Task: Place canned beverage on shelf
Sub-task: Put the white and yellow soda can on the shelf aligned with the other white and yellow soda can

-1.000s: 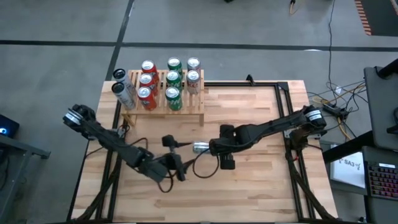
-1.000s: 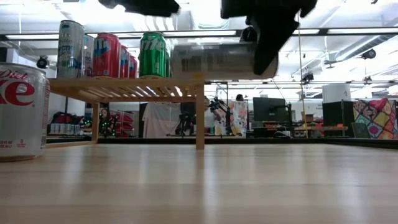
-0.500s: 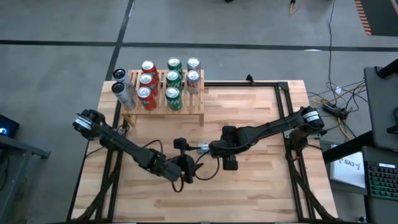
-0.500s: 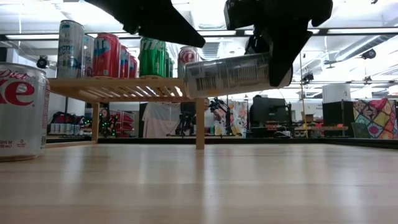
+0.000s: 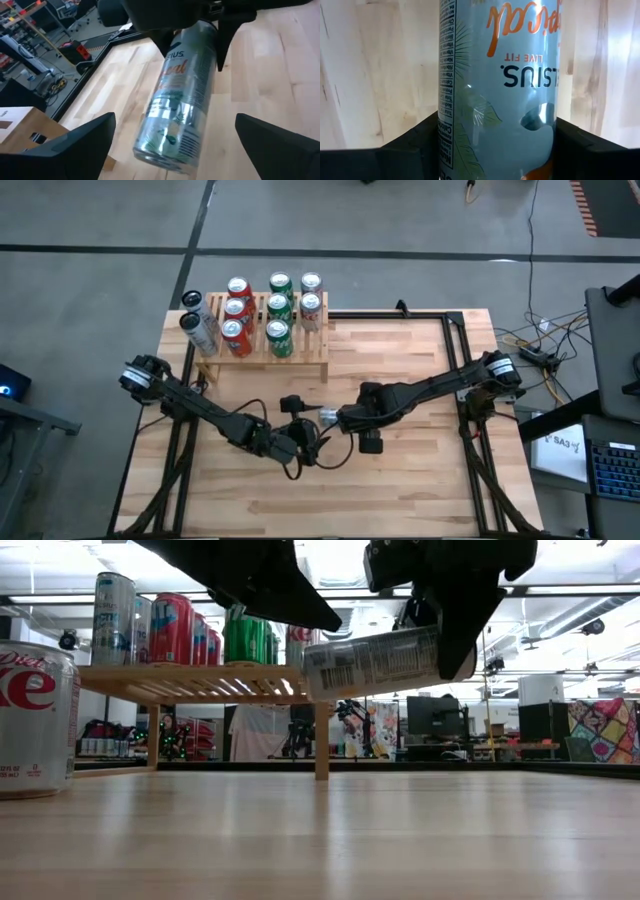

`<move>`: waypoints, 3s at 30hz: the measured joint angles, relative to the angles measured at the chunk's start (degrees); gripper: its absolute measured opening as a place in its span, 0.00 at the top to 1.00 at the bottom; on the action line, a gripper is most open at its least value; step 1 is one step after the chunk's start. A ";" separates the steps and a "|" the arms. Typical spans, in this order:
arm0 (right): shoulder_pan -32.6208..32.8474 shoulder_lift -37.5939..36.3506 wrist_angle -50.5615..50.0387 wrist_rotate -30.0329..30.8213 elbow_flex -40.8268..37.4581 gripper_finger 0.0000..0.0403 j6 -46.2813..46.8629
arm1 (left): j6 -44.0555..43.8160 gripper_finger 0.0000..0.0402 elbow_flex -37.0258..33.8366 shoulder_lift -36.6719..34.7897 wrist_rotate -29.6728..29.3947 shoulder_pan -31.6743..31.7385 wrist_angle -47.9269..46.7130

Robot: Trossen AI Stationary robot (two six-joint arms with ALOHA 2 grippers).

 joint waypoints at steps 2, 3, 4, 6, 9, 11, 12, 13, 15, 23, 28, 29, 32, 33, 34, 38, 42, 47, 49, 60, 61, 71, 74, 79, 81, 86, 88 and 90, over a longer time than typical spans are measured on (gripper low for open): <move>0.00 0.00 -0.45 0.02 0.00 0.41 1.48 | -0.19 0.03 0.00 0.01 0.08 0.04 -0.10; 0.00 0.00 -0.59 0.00 0.00 0.41 2.24 | -0.37 0.04 0.00 0.02 0.08 0.02 -0.22; 0.00 0.00 -0.62 0.02 0.00 0.41 2.73 | -0.40 0.05 0.00 0.02 0.07 0.00 -0.24; 0.00 0.00 -0.52 0.02 0.00 0.41 3.93 | -0.30 0.06 0.00 0.02 0.10 0.06 -0.05; 0.00 -0.02 -0.54 0.01 0.00 0.41 4.95 | -0.57 0.08 -0.02 0.02 0.13 1.04 1.14; 0.00 -0.02 -0.58 -0.03 0.00 0.41 4.93 | -0.63 0.08 -0.02 0.02 0.78 1.72 1.76; 0.00 -0.02 -0.58 -0.09 0.00 0.41 4.91 | -0.58 0.08 -0.02 0.02 1.66 2.05 1.98; 0.00 -0.02 -0.61 -0.24 0.00 0.41 4.87 | -0.32 0.08 -0.02 0.02 2.52 2.34 2.17; 0.00 -0.02 -0.74 -0.52 0.00 0.41 4.37 | 0.20 0.08 -0.04 0.04 3.85 2.92 2.77; 0.00 -0.03 -2.07 -0.52 -0.02 0.41 3.46 | 2.80 0.08 -0.04 2.66 12.50 6.09 8.31; -0.01 -0.04 -2.29 -1.13 -0.02 0.41 2.54 | 5.44 0.08 0.63 6.30 10.63 6.74 9.43; -0.02 -0.04 -2.24 -1.72 -0.02 0.41 2.22 | 5.70 0.08 0.87 6.86 10.34 6.83 9.56; 0.00 -0.04 -1.88 -2.17 -0.02 0.41 1.38 | 6.69 0.08 1.89 8.56 10.08 7.12 9.51; -0.02 -0.04 -1.80 -2.79 -0.02 0.41 1.29 | 6.92 0.08 2.24 9.03 10.09 7.18 9.46; -0.02 -0.04 -1.78 -3.42 -0.02 0.41 1.23 | 7.27 0.08 2.58 9.53 10.10 7.19 9.40; 0.00 -0.04 -1.43 -3.55 -0.02 0.41 0.99 | 7.52 0.08 3.97 11.58 10.54 7.37 9.44; -0.01 -0.07 -1.23 -3.54 -0.02 0.41 1.29 | 8.03 0.10 5.73 12.95 10.60 7.37 9.10; 0.00 -0.09 -0.92 -3.95 -0.02 0.41 1.22 | 8.75 0.26 8.00 13.62 10.44 7.37 6.50; 0.02 -0.11 -0.85 -4.05 -0.04 0.41 0.34 | 8.86 0.37 9.00 13.62 10.59 7.37 4.04; -0.05 -2.05 -0.22 -2.24 -0.07 0.14 1.04 | 7.84 0.42 8.43 10.94 5.18 6.51 -0.52; -0.04 -3.00 -0.06 -2.11 -0.05 0.13 1.10 | 7.87 0.42 8.34 10.22 3.95 6.15 -0.97; -0.01 -16.64 6.03 3.76 -0.04 0.11 0.59 | 8.31 0.42 3.37 -1.58 -2.93 0.70 -1.99; 0.00 -20.78 13.69 4.65 -0.70 0.11 -3.75 | 9.84 0.42 1.83 -6.00 -5.80 -1.19 -2.08; 0.13 -26.73 33.09 4.66 -6.33 0.10 -13.73 | 11.21 0.42 -0.16 -14.19 -9.00 -4.56 -2.05; 0.13 -27.83 41.40 4.63 -10.11 0.10 -17.52 | 11.97 0.42 -0.25 -17.06 -9.43 -6.03 -1.76; 0.14 -27.24 65.67 4.55 -20.56 0.10 -24.38 | 17.04 0.42 -2.99 -22.42 -8.80 -10.07 5.44; 0.27 -25.66 75.33 4.55 -23.72 0.10 -26.36 | 20.47 0.42 -6.05 -23.79 -8.44 -10.94 13.64; 0.37 -23.28 82.70 4.52 -25.71 0.10 -27.77 | 23.34 0.42 -9.80 -24.60 -7.38 -11.69 22.08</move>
